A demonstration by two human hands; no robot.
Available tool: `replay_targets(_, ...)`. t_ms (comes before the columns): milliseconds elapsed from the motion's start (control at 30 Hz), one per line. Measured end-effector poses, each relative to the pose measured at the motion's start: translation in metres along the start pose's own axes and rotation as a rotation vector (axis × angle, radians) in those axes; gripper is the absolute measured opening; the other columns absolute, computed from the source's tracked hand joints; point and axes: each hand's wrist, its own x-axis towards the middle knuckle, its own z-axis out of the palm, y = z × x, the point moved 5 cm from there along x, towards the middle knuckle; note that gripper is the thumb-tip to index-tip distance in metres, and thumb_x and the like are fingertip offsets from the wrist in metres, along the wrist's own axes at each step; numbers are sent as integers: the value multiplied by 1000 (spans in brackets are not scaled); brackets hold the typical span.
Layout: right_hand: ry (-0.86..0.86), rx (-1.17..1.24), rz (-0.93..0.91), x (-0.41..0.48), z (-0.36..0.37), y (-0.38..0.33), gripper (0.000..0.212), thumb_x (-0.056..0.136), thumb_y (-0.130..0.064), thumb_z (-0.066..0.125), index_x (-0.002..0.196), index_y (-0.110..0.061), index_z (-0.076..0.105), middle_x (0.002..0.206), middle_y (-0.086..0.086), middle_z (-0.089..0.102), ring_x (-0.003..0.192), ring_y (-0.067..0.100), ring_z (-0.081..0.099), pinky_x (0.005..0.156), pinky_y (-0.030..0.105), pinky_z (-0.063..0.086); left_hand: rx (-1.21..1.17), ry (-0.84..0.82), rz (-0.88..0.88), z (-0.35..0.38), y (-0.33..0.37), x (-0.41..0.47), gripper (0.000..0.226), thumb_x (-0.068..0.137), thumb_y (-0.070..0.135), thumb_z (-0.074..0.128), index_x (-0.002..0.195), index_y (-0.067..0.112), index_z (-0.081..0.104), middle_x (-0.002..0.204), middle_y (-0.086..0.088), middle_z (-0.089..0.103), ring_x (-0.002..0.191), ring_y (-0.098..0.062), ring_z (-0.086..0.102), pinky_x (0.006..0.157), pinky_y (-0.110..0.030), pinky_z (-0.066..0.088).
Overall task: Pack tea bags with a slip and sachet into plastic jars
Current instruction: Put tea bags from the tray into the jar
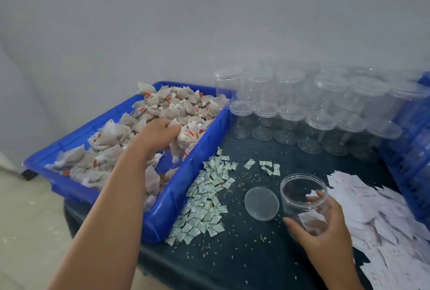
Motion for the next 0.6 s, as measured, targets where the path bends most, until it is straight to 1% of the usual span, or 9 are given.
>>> replay_targets(100,9,-4,-11,0,-1,-1,90,47,-70,88,122,-79,40,125,-42,55,95,-12,65,73,25,52,-201,14,58,0,13,-3,9,92,16,56,85,11,55,86,-13,52,76,-21,53,73,-41,51)
replay_targets(200,13,6,-20,1,-1,1,86,49,-68,89,122,-77,43,123,-40,62,92,1,70,76,33,58,-448,68,53,0,24,-1,13,95,15,56,90,3,60,82,-6,63,75,-14,64,77,-45,58)
replay_targets(267,9,5,-44,1,-1,1,86,50,-67,90,124,-73,46,124,-42,61,94,-2,69,77,34,58,-580,105,37,3,37,-4,15,99,15,56,90,5,63,72,3,72,66,-11,71,64,-32,62)
replay_targets(333,1,-11,-73,2,-1,0,87,51,-67,91,125,-72,46,127,-41,60,98,-5,67,75,23,57,-669,117,38,9,53,-14,16,103,14,53,89,15,62,63,9,72,58,-8,71,52,-26,59)
replay_targets(367,-5,-20,-88,2,0,-1,87,52,-68,92,126,-72,46,128,-40,60,100,-5,66,73,19,57,-699,55,67,15,65,-21,19,102,13,50,86,16,60,61,8,69,56,-11,69,50,-26,57)
replay_targets(467,-28,-52,-103,4,1,0,86,57,-68,94,129,-67,46,131,-34,61,110,-5,64,76,10,52,-663,-441,325,54,112,-57,22,89,7,37,71,19,40,62,-2,38,52,-26,41,50,-32,45)
replay_targets(500,-37,-67,-103,5,1,1,86,58,-68,92,131,-64,47,132,-33,61,110,-2,65,76,11,53,-630,-505,358,69,120,-68,22,88,6,35,70,18,35,64,-3,33,54,-26,35,51,-32,42)
replay_targets(567,-59,-94,-97,5,2,3,86,57,-69,91,131,-64,47,131,-32,62,103,4,68,72,16,57,-658,-431,279,96,125,-80,28,93,4,33,69,16,41,64,-4,40,56,-26,39,53,-33,42)
replay_targets(600,-68,-104,-93,6,2,4,86,57,-69,91,131,-63,47,130,-32,62,98,6,70,70,20,59,-678,-450,270,111,129,-87,31,93,2,30,68,16,42,65,-5,39,56,-25,36,53,-33,38)
